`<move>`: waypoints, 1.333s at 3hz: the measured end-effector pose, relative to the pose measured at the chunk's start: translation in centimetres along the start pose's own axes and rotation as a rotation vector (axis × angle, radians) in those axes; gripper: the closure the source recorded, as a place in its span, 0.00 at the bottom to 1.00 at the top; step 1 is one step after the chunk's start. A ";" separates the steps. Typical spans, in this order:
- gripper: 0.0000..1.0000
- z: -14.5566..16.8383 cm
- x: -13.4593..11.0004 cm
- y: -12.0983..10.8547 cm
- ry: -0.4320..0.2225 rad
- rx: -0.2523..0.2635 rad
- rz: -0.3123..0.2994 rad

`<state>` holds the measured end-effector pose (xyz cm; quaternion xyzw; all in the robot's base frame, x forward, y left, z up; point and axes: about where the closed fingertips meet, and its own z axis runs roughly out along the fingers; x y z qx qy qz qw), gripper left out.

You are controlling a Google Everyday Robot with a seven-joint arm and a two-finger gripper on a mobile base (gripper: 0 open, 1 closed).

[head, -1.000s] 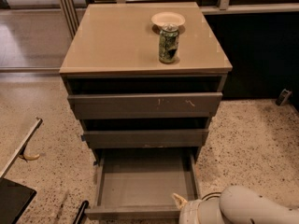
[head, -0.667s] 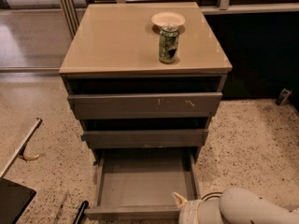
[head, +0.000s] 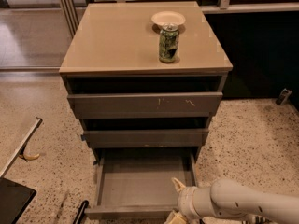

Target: Close bottom drawer

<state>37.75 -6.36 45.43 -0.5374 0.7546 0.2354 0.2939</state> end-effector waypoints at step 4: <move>0.65 7.5 10.6 -4.0 -0.008 -0.066 0.147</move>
Offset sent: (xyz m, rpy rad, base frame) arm 0.0261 -0.0409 -0.1222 0.0495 0.0833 -0.0912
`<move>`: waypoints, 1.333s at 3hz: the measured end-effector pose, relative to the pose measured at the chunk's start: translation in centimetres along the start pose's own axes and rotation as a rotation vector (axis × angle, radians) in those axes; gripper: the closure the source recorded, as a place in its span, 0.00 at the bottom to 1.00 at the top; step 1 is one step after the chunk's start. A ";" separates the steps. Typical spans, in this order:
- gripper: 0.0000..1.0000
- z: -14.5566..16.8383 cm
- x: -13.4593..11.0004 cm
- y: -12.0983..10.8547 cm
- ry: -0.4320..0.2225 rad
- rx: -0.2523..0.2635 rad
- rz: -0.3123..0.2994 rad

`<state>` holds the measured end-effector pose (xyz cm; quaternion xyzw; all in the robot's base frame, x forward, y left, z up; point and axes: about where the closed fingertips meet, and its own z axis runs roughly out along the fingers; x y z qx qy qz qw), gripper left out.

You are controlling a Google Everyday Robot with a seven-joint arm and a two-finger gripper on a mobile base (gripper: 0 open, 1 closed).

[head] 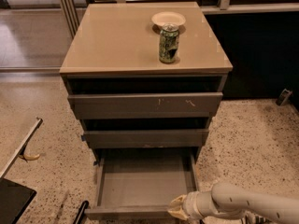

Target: Close bottom drawer

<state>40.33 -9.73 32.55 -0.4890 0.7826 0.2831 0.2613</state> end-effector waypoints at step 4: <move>1.00 6.5 8.8 -3.3 0.080 -0.174 0.184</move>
Offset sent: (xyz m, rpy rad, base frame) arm 0.0061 -0.0267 -0.1057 0.0397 0.2393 -0.0046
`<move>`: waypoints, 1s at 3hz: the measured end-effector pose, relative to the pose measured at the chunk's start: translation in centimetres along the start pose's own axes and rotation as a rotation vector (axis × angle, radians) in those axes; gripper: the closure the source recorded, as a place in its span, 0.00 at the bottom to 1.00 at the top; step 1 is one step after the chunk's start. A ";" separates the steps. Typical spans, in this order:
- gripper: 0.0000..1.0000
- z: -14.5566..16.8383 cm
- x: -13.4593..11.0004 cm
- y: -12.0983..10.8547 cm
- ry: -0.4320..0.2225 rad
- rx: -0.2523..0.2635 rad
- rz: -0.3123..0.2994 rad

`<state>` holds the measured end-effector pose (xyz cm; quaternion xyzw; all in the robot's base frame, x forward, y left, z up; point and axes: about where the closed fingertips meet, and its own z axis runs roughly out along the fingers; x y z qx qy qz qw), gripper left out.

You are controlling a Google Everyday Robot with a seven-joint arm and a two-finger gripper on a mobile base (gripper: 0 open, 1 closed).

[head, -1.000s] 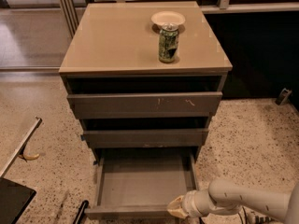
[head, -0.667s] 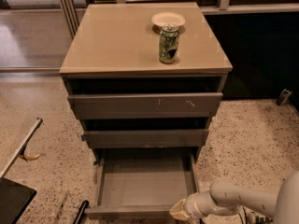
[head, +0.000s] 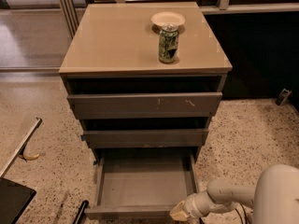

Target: Close bottom drawer

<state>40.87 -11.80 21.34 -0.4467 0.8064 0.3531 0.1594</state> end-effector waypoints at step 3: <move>0.35 1.0 -2.5 -2.8 0.055 0.005 -0.023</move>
Offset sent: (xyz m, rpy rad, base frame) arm 0.0501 0.0120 -0.0079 -0.0720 0.0063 0.0511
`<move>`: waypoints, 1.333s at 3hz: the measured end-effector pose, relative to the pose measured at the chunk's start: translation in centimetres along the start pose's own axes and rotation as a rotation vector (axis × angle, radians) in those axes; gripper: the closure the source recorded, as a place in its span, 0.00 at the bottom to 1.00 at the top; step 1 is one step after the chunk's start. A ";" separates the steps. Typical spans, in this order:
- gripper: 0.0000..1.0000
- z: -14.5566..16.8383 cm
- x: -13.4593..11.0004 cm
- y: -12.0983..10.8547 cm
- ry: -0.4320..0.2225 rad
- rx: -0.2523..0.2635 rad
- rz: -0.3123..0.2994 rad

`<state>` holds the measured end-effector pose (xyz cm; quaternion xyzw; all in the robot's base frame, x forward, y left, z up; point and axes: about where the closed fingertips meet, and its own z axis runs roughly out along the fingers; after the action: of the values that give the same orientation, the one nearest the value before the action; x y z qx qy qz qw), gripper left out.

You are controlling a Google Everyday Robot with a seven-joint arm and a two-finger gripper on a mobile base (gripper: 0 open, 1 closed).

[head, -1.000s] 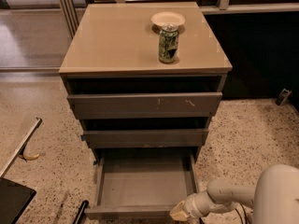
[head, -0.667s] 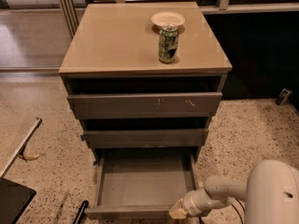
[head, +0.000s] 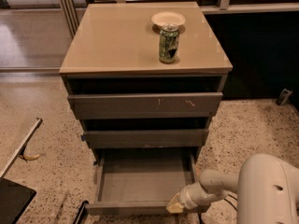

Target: Close bottom drawer

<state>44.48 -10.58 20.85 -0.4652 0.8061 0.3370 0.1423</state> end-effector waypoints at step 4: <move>0.00 -1.1 -2.6 0.1 0.002 0.020 -0.027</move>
Offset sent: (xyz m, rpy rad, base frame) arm 0.0548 0.0153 0.0231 -0.0278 -0.1001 0.0238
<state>45.86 -9.63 23.11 -0.4749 0.8031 0.3267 0.1506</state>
